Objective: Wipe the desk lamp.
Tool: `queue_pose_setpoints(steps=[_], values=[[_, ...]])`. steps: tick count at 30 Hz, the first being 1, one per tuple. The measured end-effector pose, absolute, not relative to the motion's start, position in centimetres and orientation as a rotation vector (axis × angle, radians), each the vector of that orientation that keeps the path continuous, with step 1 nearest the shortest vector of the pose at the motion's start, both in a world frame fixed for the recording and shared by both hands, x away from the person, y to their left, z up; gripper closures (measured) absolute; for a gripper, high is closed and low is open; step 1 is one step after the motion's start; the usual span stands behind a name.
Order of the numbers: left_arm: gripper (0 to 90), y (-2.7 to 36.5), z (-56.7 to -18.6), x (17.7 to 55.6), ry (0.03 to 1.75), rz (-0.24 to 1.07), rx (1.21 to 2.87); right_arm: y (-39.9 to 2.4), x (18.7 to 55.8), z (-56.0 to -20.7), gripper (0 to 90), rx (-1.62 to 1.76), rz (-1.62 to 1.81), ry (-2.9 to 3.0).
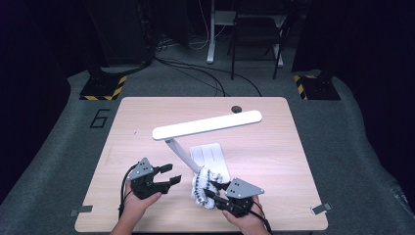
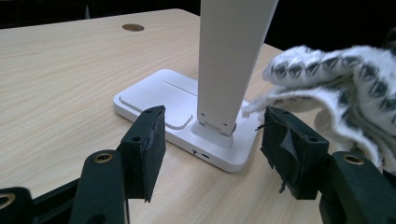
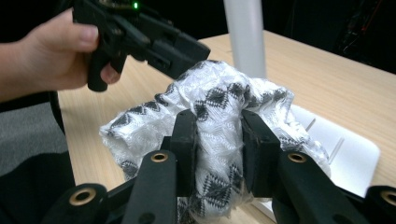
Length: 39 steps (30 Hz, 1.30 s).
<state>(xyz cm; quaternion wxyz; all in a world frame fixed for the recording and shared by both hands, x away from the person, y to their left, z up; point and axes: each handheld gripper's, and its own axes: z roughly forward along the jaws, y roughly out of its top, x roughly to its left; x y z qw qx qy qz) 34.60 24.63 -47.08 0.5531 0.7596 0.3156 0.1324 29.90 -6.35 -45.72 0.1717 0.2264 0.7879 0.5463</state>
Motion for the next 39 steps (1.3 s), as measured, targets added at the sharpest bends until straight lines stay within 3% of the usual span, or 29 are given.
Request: queue_pose_setpoints(steps=[22, 31, 39], values=[[40.0, 27.3, -46.8, 32.9, 0.782, 0.355, 1.78, -0.9, 31.6, -48.9, 68.4, 0.617, 1.555, 2.397], [40.0, 27.7, -47.4, 32.9, 0.801, 0.348, 1.784, 0.8, 32.1, -50.7, 64.5, 0.601, 1.394, 2.475], [40.0, 27.3, -47.5, 33.0, 0.786, 0.339, 1.79, 0.9, 32.4, -51.5, 50.3, 0.678, 1.319, 2.524]])
